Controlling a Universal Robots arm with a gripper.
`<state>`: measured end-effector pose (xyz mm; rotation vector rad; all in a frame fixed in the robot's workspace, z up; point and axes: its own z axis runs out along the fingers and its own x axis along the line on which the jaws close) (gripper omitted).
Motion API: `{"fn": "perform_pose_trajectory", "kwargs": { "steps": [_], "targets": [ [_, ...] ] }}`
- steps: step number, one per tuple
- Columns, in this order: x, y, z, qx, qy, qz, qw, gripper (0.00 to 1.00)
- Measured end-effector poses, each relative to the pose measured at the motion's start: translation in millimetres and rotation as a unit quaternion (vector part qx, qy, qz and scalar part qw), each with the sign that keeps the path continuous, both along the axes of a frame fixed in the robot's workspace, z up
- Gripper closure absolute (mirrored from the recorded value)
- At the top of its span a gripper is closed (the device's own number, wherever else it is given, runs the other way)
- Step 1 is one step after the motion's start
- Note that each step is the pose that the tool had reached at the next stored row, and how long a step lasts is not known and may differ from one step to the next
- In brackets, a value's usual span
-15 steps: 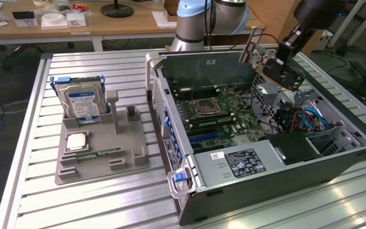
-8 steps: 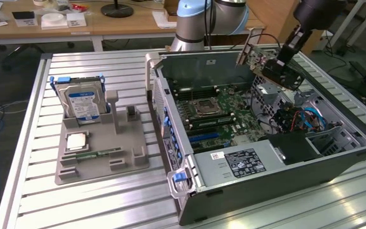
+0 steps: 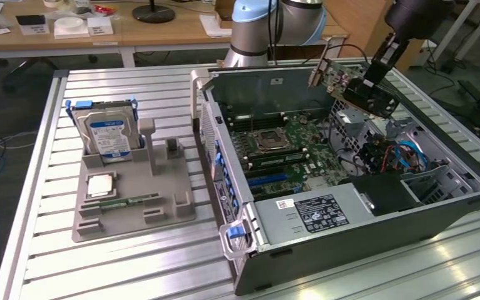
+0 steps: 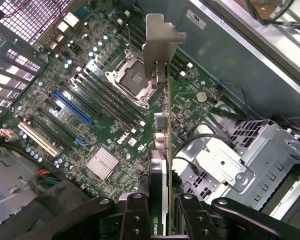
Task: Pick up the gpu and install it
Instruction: 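Insert the gpu into the slot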
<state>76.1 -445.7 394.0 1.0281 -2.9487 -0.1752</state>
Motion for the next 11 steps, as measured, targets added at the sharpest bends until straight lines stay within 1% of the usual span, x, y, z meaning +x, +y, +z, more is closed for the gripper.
{"fn": "perform_pose_trajectory", "kwargs": {
  "steps": [2,4,6,9,11],
  "targets": [
    [0.0,0.0,-0.1,0.0,0.0,0.004,1.0,0.73],
    [0.0,0.0,-0.2,0.0001,0.0,0.018,0.9998,0.73],
    [0.0,0.0,-0.2,0.0,0.0,0.037,0.9993,0.73],
    [0.0,0.0,-0.5,0.0,0.0,0.064,0.998,0.73],
    [0.0,0.0,-0.7,0.0,0.0,0.082,0.9966,0.73]
  ]
}}
